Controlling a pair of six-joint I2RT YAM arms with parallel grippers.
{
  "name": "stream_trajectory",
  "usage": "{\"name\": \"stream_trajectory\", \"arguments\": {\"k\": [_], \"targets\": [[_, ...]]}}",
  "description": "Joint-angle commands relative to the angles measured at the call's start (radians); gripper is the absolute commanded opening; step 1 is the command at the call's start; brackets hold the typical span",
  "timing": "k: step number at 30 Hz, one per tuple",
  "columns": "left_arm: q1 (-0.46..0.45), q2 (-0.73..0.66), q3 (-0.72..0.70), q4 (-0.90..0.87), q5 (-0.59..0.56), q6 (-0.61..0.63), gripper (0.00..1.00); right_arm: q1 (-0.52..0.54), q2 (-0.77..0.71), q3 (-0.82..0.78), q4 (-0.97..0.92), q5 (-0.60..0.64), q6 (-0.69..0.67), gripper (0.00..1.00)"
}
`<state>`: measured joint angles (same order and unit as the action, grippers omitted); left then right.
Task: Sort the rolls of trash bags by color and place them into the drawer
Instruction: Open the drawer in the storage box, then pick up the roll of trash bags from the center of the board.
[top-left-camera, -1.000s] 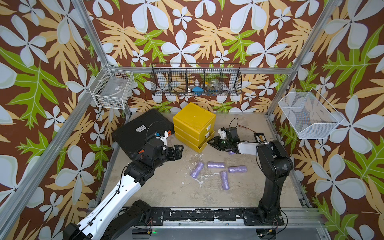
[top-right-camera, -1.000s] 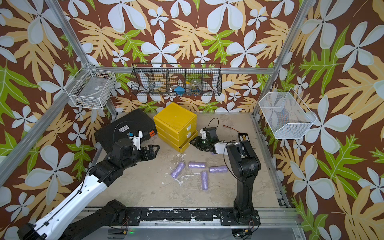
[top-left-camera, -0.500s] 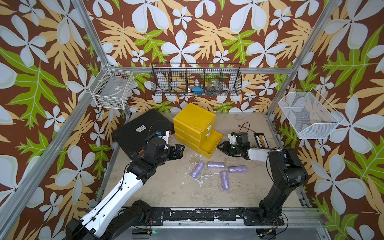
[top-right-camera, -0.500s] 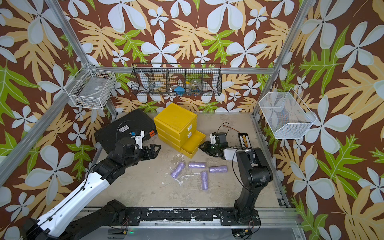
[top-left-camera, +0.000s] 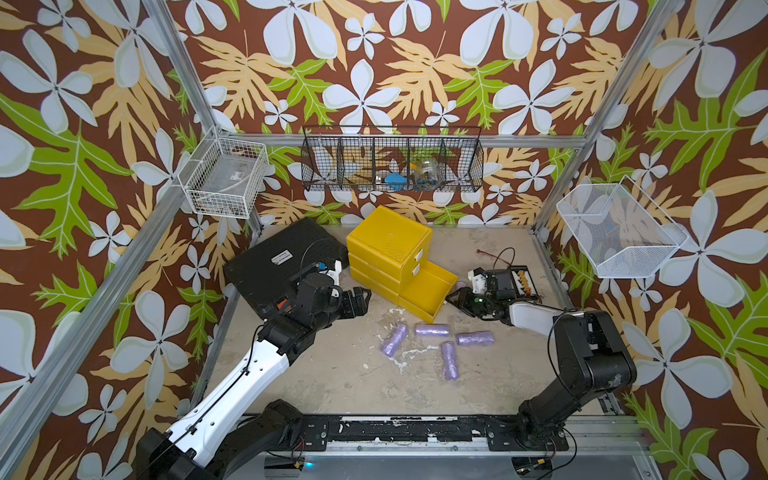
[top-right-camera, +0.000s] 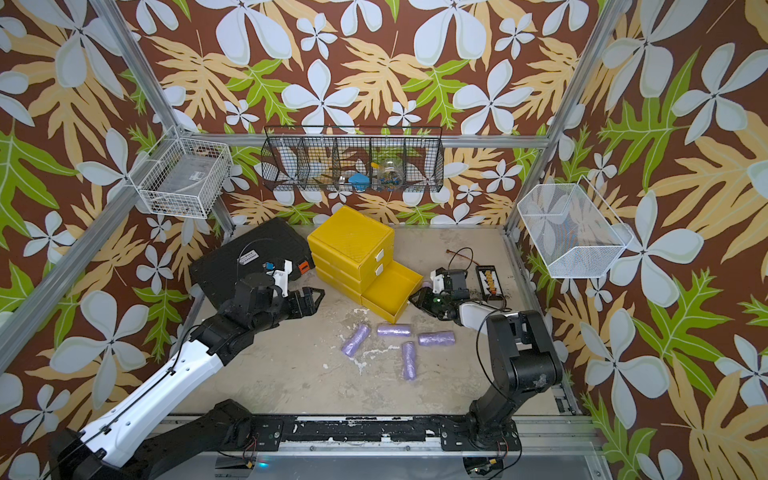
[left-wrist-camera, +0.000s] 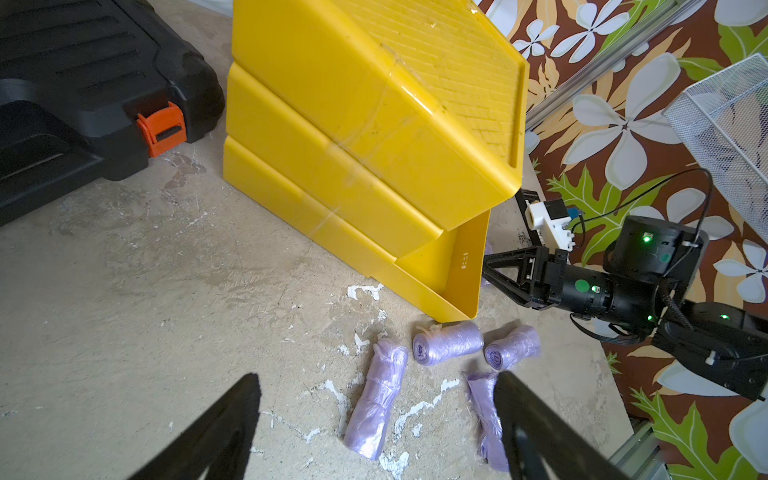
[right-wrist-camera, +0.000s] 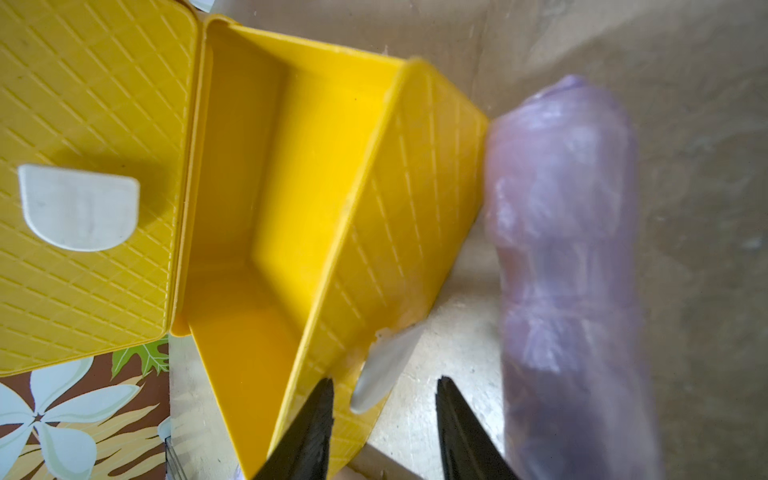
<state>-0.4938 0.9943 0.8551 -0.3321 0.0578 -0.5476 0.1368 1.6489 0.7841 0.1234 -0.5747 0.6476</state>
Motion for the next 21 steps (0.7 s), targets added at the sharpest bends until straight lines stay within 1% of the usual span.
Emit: {"name": "stream_trajectory", "arguments": {"k": [1,6,11,12,15,21], "targets": [[0.000,0.007,-0.001,0.031,0.013,0.001,0.89,0.000,-0.027,0.036,-0.050,-0.010,-0.074,0.46],[-0.001,0.007,0.001,0.037,0.014,-0.003,0.89,0.000,-0.102,0.086,-0.157,0.060,-0.152,0.47],[0.000,0.004,-0.027,0.077,0.054,-0.031,0.89,-0.004,-0.125,0.100,-0.266,0.217,-0.242,0.50],[0.000,0.003,-0.036,0.088,0.066,-0.039,0.88,-0.007,-0.121,0.095,-0.272,0.245,-0.254,0.51],[0.000,0.000,-0.057,0.113,0.090,-0.055,0.88,-0.014,-0.103,0.081,-0.263,0.279,-0.272,0.53],[0.000,-0.022,-0.086,0.126,0.105,-0.073,0.87,-0.016,0.001,0.119,-0.252,0.298,-0.293,0.54]]}}
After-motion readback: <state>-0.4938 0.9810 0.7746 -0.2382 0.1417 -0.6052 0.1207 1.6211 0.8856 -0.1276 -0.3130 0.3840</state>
